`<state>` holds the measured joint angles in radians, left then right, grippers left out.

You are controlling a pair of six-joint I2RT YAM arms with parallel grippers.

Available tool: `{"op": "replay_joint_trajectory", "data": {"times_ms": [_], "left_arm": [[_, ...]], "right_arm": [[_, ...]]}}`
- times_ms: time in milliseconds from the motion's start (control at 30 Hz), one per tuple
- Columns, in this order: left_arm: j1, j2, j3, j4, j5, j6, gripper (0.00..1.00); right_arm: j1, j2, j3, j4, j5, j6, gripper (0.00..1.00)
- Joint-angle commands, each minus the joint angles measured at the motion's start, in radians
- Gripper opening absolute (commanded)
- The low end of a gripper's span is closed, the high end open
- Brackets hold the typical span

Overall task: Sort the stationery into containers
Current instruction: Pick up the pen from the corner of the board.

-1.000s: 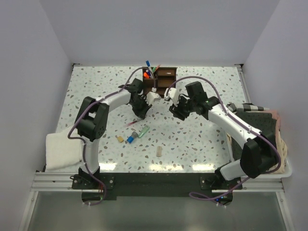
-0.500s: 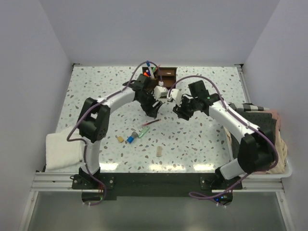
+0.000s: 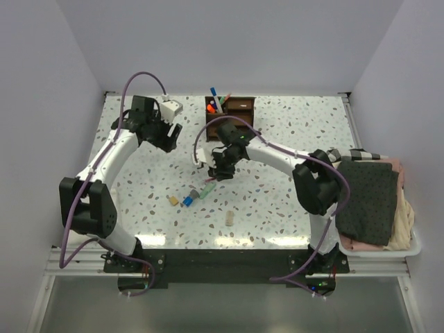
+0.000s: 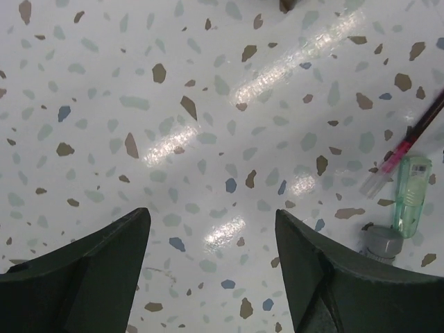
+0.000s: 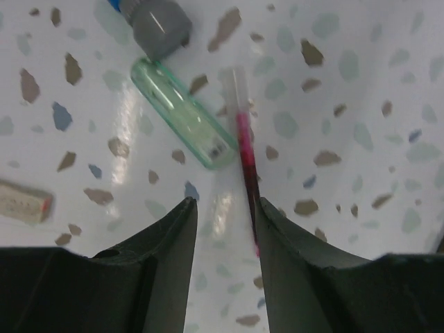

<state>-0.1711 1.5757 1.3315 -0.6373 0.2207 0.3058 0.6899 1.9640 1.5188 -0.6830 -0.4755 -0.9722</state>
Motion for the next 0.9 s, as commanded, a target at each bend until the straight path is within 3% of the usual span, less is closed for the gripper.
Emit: {"op": "replay_joint_trajectory", "data": {"times_ms": [0, 300, 867], "left_arm": [[0.042, -0.014, -0.017, 0.03, -0.05, -0.034, 0.77], [0.061, -0.031, -0.032, 0.025, -0.021, -0.039, 0.77], [0.082, -0.04, -0.038, 0.065, -0.001, -0.062, 0.78]], "right_arm": [[0.046, 0.062, 0.137, 0.016, -0.051, 0.0, 0.41], [0.066, 0.199, 0.262, 0.023, -0.041, 0.035, 0.4], [0.118, 0.26, 0.261, -0.023, 0.055, -0.042, 0.38]]}}
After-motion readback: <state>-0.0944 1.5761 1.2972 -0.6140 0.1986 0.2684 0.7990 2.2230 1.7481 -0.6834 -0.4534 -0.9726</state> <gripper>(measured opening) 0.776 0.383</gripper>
